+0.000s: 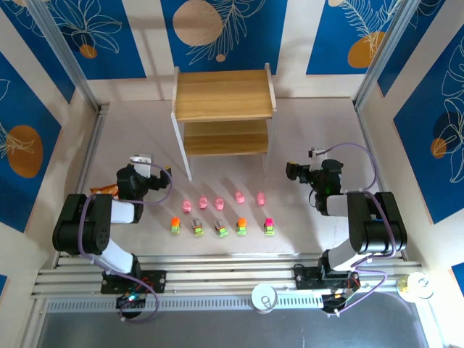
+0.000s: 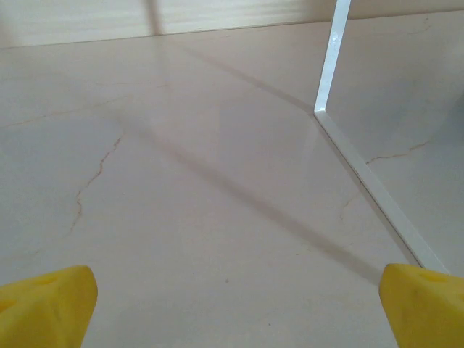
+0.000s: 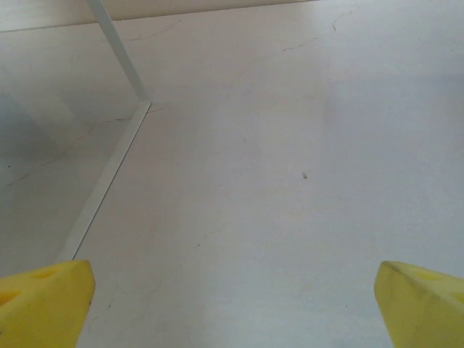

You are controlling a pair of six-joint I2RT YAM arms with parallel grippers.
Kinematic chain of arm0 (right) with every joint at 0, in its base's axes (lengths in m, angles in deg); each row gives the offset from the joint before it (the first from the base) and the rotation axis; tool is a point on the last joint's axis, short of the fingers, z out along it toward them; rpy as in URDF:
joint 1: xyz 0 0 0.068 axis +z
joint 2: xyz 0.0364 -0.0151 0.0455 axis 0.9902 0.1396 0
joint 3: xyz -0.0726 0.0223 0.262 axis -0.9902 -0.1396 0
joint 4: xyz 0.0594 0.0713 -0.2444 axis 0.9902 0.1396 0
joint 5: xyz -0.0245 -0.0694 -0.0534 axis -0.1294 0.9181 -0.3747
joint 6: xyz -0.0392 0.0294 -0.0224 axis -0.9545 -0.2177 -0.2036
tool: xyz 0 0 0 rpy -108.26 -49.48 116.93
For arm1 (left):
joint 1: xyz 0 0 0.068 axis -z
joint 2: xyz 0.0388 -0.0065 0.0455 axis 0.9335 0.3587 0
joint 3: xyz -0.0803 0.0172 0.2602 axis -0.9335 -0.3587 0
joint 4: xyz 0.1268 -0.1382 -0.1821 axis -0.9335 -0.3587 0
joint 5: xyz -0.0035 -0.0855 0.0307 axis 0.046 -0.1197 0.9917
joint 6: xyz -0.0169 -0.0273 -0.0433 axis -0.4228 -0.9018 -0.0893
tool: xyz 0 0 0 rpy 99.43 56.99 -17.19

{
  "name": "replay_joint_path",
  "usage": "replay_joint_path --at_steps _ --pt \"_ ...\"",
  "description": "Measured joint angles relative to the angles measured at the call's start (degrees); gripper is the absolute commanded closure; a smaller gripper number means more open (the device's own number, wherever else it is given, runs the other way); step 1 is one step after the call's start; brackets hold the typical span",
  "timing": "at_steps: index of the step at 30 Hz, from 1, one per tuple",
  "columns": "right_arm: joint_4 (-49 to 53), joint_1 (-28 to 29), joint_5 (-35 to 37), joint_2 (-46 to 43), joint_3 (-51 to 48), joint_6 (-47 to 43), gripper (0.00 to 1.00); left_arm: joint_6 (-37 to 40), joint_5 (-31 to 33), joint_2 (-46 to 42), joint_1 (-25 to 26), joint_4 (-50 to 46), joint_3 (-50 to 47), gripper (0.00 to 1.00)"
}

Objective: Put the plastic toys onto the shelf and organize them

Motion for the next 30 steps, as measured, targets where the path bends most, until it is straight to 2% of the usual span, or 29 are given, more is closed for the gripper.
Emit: replay_joint_path --at_steps 26,30 --pt "-0.02 0.0 0.02 0.0 0.0 -0.02 0.01 -0.48 -1.07 0.0 -0.55 0.96 -0.13 0.0" --pt "-0.5 0.7 0.9 0.0 0.0 -0.04 0.01 -1.33 0.48 0.0 -0.55 4.2 -2.47 0.0"
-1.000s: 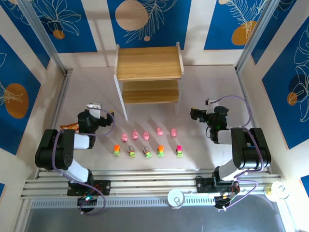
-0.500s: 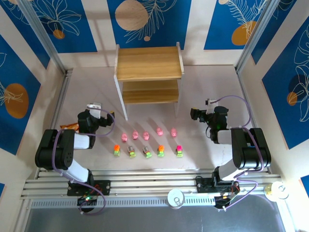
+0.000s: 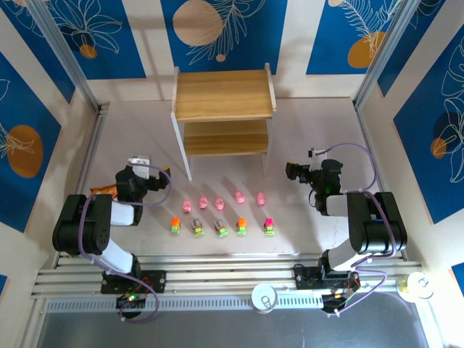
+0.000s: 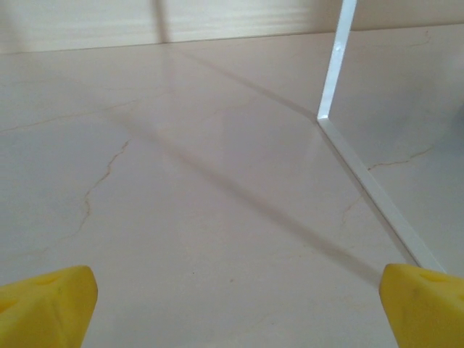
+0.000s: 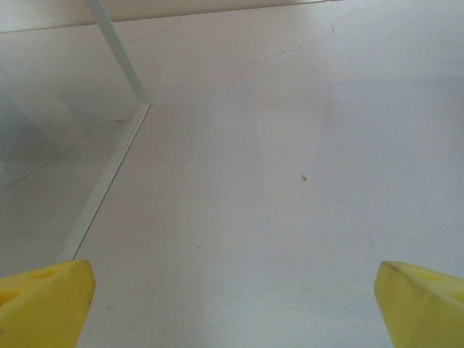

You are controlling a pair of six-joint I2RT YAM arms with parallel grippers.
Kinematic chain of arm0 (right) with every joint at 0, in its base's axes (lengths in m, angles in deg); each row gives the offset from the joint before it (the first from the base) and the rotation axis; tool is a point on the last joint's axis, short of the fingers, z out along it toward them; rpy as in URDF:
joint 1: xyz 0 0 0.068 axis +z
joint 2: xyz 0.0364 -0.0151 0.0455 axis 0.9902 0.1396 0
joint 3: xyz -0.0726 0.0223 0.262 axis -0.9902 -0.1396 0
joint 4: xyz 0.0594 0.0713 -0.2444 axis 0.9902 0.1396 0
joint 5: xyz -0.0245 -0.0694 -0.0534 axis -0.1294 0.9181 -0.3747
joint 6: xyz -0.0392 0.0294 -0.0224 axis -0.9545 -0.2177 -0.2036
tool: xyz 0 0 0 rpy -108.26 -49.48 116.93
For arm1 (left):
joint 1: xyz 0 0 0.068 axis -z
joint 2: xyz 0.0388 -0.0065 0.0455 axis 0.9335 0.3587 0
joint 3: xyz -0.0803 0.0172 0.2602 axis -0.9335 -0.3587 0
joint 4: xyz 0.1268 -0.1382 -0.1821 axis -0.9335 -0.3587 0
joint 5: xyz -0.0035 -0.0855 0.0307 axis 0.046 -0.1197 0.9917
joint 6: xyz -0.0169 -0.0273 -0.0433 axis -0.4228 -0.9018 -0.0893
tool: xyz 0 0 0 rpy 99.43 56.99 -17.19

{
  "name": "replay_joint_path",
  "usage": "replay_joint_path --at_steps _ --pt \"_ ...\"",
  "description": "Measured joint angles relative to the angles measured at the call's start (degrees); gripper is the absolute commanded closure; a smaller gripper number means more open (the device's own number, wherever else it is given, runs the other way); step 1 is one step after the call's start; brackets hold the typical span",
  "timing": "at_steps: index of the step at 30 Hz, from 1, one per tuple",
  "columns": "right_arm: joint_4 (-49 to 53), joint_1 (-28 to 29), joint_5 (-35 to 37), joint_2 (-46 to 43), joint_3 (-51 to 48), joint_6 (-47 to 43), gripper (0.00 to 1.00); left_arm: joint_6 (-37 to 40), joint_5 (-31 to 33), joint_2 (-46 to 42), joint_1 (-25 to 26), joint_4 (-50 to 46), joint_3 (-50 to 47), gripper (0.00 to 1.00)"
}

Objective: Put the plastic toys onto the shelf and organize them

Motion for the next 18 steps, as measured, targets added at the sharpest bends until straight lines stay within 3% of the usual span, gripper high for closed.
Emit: replay_joint_path --at_steps 9,12,18 --pt "-0.98 2.93 5.31 -4.79 -3.37 -0.39 0.01 -0.87 6.08 -3.74 0.46 9.97 -9.73 0.0" --pt "1.44 4.02 8.28 -10.93 -3.67 -0.37 0.01 0.02 10.69 -12.79 3.52 8.26 -11.69 0.0" --pt "10.75 6.82 17.14 -22.77 -2.4 2.82 0.01 3.17 22.43 -37.18 16.24 -5.66 -9.92 0.0"
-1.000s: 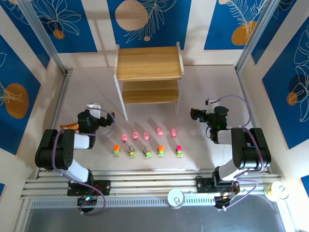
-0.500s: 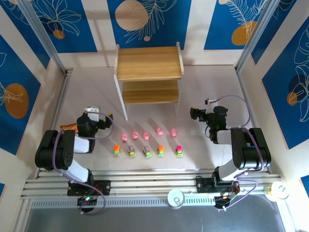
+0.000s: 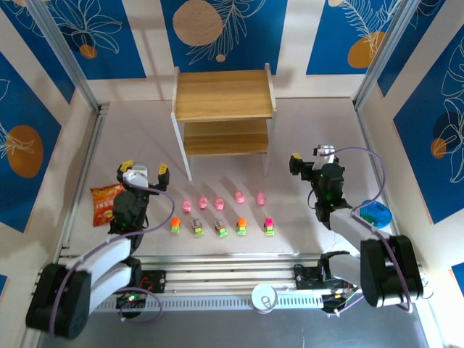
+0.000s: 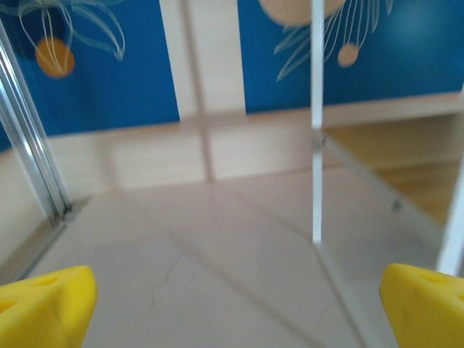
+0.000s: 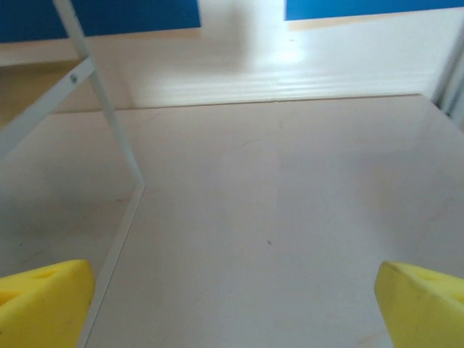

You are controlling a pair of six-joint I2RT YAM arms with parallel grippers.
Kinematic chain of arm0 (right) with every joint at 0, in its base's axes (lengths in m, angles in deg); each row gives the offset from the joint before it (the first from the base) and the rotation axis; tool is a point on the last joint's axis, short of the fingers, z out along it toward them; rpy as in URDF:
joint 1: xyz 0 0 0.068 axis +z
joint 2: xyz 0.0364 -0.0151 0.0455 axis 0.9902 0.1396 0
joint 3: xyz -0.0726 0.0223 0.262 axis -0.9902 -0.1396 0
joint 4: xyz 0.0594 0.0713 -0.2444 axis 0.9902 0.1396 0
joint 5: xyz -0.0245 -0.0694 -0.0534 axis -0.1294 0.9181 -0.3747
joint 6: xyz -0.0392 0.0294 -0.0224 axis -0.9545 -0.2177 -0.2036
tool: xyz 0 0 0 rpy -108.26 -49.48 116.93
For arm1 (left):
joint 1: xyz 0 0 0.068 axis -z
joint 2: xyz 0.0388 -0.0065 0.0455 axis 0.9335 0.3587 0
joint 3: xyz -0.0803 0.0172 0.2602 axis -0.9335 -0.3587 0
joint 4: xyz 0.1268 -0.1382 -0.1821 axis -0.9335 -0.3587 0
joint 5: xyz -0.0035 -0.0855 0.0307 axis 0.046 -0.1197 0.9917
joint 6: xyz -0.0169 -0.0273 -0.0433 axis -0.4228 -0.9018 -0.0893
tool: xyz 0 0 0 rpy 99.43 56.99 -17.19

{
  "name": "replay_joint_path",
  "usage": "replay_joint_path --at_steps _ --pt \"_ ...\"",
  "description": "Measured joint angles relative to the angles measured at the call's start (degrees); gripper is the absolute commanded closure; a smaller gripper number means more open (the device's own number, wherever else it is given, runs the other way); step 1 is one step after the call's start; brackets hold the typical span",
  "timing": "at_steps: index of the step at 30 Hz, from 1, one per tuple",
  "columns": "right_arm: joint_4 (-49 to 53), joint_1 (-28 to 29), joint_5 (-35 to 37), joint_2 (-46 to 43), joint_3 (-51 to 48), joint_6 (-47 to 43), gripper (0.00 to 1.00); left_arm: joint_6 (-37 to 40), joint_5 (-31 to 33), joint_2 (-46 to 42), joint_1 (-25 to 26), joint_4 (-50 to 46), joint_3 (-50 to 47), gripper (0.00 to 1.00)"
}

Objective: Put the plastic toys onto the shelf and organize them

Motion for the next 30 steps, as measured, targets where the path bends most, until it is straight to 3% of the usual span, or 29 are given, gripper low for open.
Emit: replay_joint_path --at_steps 7,14,18,25,30 --pt "25.46 6.12 13.53 -7.8 10.19 13.27 0.01 0.44 8.94 -14.32 12.57 -18.25 0.76 0.0" --pt "41.81 22.18 24.11 -13.68 12.09 21.51 0.01 -3.61 11.74 -27.87 20.33 -36.46 2.19 0.0" --pt "48.74 29.51 26.97 -15.52 11.47 25.57 0.01 -5.79 12.22 -29.79 22.91 -43.78 3.72 0.0" --pt "60.26 50.6 35.26 -16.35 9.94 36.13 0.0 -9.42 15.04 -29.46 27.41 -50.84 3.87 0.0" --pt "65.99 57.83 37.35 -13.73 9.9 42.73 0.01 -11.56 16.44 -29.29 27.82 -52.94 3.87 0.0"
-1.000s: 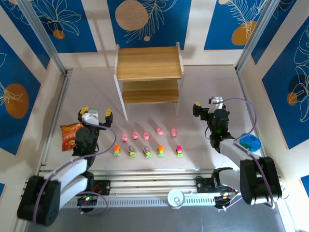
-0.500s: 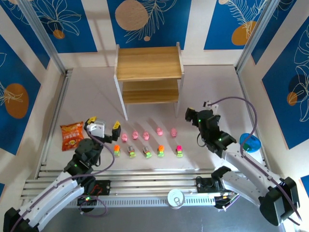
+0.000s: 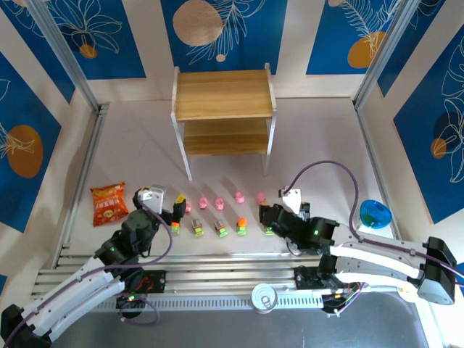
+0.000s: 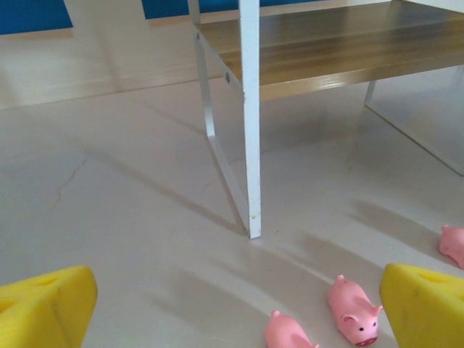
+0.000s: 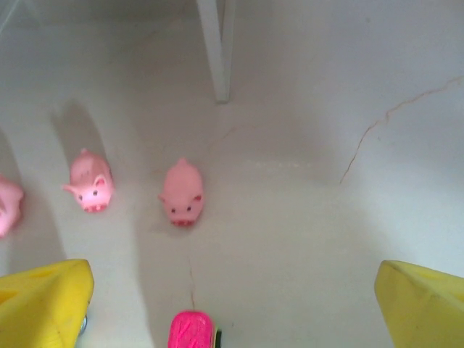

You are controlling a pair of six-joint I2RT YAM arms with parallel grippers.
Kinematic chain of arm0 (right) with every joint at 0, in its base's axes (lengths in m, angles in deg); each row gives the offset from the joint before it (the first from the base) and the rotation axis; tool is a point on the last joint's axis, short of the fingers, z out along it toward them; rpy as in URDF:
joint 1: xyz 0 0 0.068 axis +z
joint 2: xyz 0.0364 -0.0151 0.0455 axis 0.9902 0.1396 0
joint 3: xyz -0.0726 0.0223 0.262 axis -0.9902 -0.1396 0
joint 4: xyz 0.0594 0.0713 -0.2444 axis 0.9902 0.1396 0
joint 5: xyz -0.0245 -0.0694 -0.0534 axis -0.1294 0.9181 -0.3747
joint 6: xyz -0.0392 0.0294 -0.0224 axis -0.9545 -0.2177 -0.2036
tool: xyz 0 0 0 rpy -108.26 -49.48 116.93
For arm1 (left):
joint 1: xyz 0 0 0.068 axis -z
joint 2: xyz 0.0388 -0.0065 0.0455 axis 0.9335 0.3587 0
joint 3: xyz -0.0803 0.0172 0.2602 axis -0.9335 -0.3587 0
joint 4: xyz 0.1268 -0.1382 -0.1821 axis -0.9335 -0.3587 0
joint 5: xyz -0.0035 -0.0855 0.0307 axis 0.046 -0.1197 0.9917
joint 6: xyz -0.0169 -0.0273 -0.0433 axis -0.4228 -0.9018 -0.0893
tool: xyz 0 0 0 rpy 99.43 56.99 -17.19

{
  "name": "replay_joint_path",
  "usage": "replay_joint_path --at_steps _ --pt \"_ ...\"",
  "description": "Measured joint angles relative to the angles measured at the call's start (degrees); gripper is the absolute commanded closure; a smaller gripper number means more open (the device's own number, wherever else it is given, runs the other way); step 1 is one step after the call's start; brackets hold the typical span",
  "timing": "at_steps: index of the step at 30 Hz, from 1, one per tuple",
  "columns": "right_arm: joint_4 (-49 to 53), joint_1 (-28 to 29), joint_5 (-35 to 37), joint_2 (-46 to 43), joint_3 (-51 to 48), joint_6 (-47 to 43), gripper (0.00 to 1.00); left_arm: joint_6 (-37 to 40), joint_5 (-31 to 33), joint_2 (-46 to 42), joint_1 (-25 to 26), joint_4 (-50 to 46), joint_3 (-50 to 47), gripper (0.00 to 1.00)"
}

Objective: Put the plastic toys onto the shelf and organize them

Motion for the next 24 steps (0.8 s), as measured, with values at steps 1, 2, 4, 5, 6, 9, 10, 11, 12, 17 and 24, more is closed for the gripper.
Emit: replay_joint_path --at_steps 1,2,4,5,6,9,10,11,12,17,24 --pt "0.13 1.14 0.0 0.66 -0.24 0.85 0.01 -0.28 0.39 0.11 0.0 -0.26 0.0 0.0" --pt "0.11 2.29 0.0 1.46 -0.61 1.73 0.02 -0.7 0.74 0.33 0.02 -0.59 0.0 0.0" --pt "0.11 4.11 -0.04 3.69 -1.42 3.3 0.04 -0.92 0.9 1.25 0.02 -0.76 0.02 0.01" --pt "0.15 4.74 -0.07 5.09 -1.75 4.09 0.04 -0.94 0.96 1.92 0.02 -0.76 0.09 0.01" --pt "0.17 5.14 -0.13 6.29 -1.95 4.81 0.06 -0.98 1.01 2.54 0.04 -0.74 0.13 0.01" --pt "-0.24 5.73 -0.81 9.73 -2.69 6.75 0.11 -1.29 1.2 4.63 0.07 -0.79 0.57 0.01" --pt "-0.57 5.77 -1.11 10.51 -2.97 7.28 0.13 -1.33 1.27 5.07 0.07 -0.72 0.7 0.01" --pt "-0.76 5.81 -1.4 11.15 -3.21 7.74 0.16 -1.33 1.29 5.31 0.07 -0.7 0.74 0.01" --pt "-0.79 5.81 -1.55 11.52 -3.34 8.04 0.17 -1.33 1.33 5.4 0.07 -0.72 0.74 0.01" --pt "-2.12 5.79 -2.99 11.76 -3.48 8.22 0.29 -1.77 1.88 5.35 0.11 -0.57 0.74 0.01" --pt "-2.58 4.42 -7.65 11.78 -3.48 8.04 0.37 -2.4 2.82 5.6 0.11 -0.55 0.74 0.0"
